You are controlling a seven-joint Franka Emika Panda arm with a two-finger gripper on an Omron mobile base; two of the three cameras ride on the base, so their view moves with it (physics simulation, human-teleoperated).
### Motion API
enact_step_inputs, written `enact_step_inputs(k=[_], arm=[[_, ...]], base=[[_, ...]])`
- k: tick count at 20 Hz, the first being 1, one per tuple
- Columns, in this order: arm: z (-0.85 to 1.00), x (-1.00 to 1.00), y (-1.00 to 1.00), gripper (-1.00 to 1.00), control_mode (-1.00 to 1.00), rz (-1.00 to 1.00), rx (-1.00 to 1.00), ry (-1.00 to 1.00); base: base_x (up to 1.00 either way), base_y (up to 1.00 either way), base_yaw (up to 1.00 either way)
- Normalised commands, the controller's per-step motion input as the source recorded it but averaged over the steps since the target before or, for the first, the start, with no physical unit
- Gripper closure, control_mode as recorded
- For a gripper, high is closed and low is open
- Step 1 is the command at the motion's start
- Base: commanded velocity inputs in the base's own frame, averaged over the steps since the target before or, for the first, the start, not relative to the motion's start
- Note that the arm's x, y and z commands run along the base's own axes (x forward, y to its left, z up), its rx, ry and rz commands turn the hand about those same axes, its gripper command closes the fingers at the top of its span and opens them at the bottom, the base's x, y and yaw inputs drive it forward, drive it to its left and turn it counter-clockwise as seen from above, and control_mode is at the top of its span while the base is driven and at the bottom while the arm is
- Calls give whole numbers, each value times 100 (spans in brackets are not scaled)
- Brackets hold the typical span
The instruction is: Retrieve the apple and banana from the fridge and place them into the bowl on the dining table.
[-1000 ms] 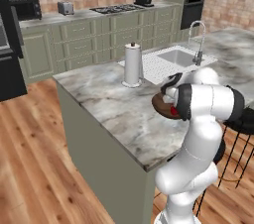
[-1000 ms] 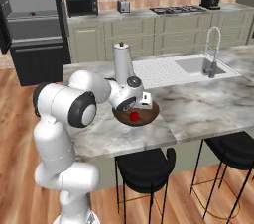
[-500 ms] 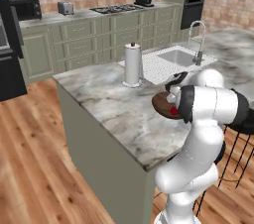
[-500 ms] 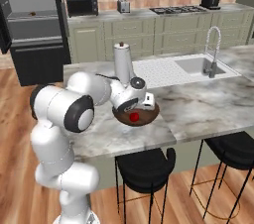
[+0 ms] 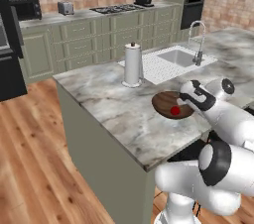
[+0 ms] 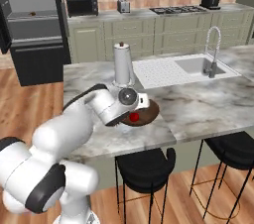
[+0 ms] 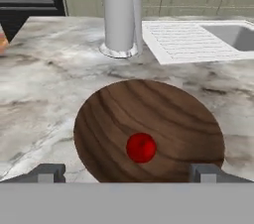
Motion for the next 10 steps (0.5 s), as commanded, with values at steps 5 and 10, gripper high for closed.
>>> enact_step_inputs(k=[5, 10], arm=[[100, -100, 25, -100, -100, 13, -19, -27], [100, -94, 34, -100, -100, 10, -23, -19]], base=[[0, 0, 0], [0, 0, 0]])
